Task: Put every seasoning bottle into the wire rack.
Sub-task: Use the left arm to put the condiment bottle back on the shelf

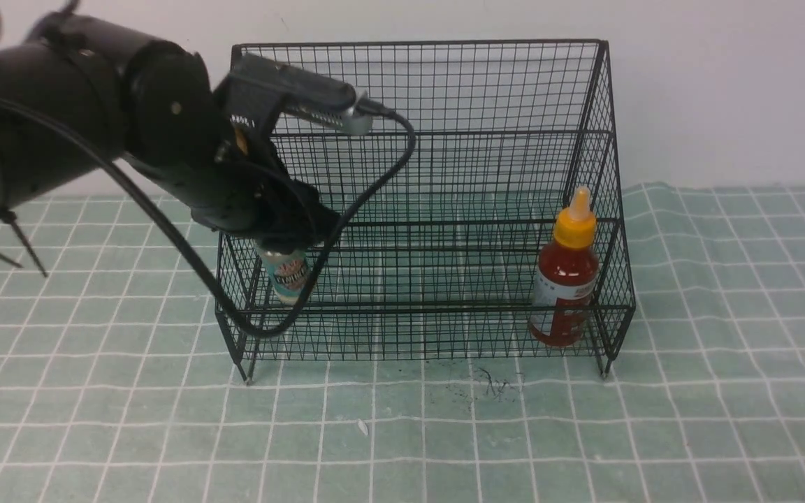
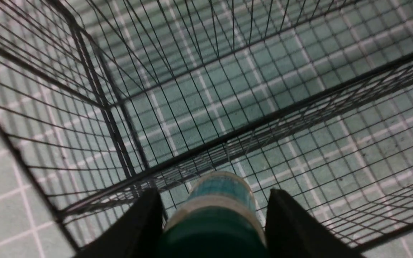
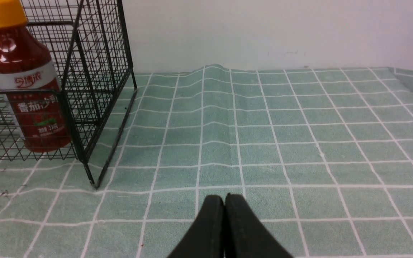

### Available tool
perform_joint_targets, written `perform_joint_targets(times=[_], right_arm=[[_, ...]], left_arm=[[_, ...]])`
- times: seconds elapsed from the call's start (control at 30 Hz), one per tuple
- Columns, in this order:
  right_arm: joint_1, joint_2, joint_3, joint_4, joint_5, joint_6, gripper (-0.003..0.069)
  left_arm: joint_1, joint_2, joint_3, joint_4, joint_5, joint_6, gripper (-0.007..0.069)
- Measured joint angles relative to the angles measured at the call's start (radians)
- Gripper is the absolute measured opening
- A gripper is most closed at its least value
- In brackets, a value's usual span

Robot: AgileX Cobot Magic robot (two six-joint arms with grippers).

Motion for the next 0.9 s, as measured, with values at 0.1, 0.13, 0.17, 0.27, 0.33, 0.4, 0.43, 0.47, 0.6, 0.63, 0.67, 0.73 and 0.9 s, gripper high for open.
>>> perform_joint_targets(times=[0.1,0.13,0.17,0.27,0.33,0.4,0.43,0.47,0.6,0.63,0.67,0.73,0.9], right_arm=[[0.0,0.0,0.0,0.0,0.0,0.0,-0.0012],[0.0,0.0,0.0,0.0,0.0,0.0,-0.0012],[0.0,0.0,0.0,0.0,0.0,0.0,-0.0012],[0.0,0.0,0.0,0.0,0.0,0.0,-0.0012],[0.0,0.0,0.0,0.0,0.0,0.0,-0.0012],[0.0,0.0,0.0,0.0,0.0,0.0,-0.0012],[0.0,0.0,0.0,0.0,0.0,0.0,-0.0012],[0.0,0.0,0.0,0.0,0.0,0.0,-0.0012],[0.0,0.0,0.0,0.0,0.0,0.0,-0.0012],[0.0,0.0,0.0,0.0,0.0,0.0,-0.0012],[0.0,0.0,0.0,0.0,0.0,0.0,-0.0012],[0.0,0.0,0.0,0.0,0.0,0.0,-0.0012],[0.0,0.0,0.0,0.0,0.0,0.0,-0.0012]], left_arm=[[0.0,0.036,0.0,0.003,0.006,0.004,0.0333],[0.0,0.049,0.0,0.003,0.006,0.004,0.0333],[0.0,0.059,0.0,0.003,0.008,0.005,0.0333],[0.0,0.086,0.0,0.003,0.008,0.006,0.0333],[0.0,0.099,0.0,0.003,0.012,0.006,0.0335],[0.0,0.112,0.0,0.004,0.01,0.006,0.036],[0.0,0.113,0.0,0.004,0.012,0.006,0.0375],[0.0,0.114,0.0,0.005,0.013,0.006,0.0397],[0.0,0.109,-0.029,0.006,0.046,0.006,0.0465],[0.0,0.104,-0.044,0.006,0.061,0.006,0.0474],[-0.001,0.1,-0.052,0.006,0.069,0.006,0.0476],[-0.001,0.068,-0.116,0.006,0.14,-0.003,0.047],[-0.001,-0.036,-0.239,0.011,0.298,-0.036,0.028]])
